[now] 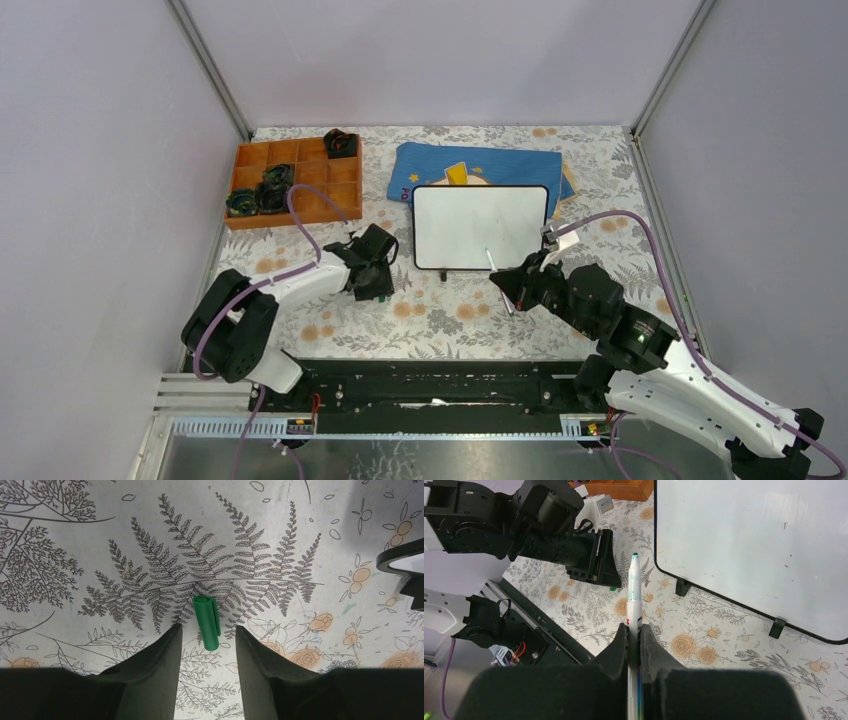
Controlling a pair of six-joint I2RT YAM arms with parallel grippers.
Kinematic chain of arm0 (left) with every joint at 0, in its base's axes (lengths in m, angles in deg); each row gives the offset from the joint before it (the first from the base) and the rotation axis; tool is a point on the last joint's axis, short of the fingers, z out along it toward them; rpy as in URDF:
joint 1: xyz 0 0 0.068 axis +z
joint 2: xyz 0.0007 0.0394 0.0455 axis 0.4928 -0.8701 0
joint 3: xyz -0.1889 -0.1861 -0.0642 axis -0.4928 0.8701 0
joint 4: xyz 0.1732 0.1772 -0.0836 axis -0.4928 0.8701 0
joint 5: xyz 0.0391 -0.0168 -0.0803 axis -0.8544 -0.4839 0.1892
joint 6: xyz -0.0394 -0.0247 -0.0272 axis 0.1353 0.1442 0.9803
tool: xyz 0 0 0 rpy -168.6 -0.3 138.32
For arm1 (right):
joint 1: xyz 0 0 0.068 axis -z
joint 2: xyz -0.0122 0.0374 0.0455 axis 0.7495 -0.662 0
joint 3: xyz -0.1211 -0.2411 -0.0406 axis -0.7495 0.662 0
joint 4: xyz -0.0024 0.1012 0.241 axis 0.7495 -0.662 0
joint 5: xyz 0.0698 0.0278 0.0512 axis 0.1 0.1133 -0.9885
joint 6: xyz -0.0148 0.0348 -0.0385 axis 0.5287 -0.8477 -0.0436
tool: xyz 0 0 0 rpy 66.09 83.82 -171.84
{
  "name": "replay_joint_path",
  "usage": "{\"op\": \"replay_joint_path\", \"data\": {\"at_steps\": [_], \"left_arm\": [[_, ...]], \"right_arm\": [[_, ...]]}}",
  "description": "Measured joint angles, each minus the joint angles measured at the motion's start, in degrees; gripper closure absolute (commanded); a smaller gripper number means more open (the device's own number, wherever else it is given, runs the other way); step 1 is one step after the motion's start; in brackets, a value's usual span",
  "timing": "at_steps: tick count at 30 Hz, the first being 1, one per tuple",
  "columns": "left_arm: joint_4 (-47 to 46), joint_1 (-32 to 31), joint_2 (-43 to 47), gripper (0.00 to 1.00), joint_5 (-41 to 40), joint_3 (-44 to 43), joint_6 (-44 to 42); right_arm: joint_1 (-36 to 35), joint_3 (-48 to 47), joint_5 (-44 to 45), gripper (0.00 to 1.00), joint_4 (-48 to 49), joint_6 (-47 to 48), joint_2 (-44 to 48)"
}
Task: Write a sentence on the whiteboard
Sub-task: Place the pen cap at the center of the board, then write a sentence on the whiteboard.
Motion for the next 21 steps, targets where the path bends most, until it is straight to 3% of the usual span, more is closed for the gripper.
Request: {"op": "replay_joint_path", "data": {"at_steps": [8, 12, 14, 21], "left_arm": [[3.0, 0.0, 5.6, 0.29, -0.3, -1.9, 0.1], [4.9, 0.0, 12.3, 0.26, -0.6, -6.8, -0.3], [4.0, 0.0, 17.7, 0.19, 0.0, -8.8, -1.5], [-12.5, 0.0, 41.3, 0.07, 10.4, -3.9, -4.6]], "right_arm": [[0.0, 0.0, 0.0, 1.0, 0.0, 0.4, -0.6], [0.0, -0.4, -0.1, 1.0, -0.1, 0.7, -1.2], [0.0, -0.8, -0.6, 1.0, 0.0, 0.9, -1.3], [0.0, -1.9, -7.3, 1.0, 3.5, 0.9, -2.3]]}}
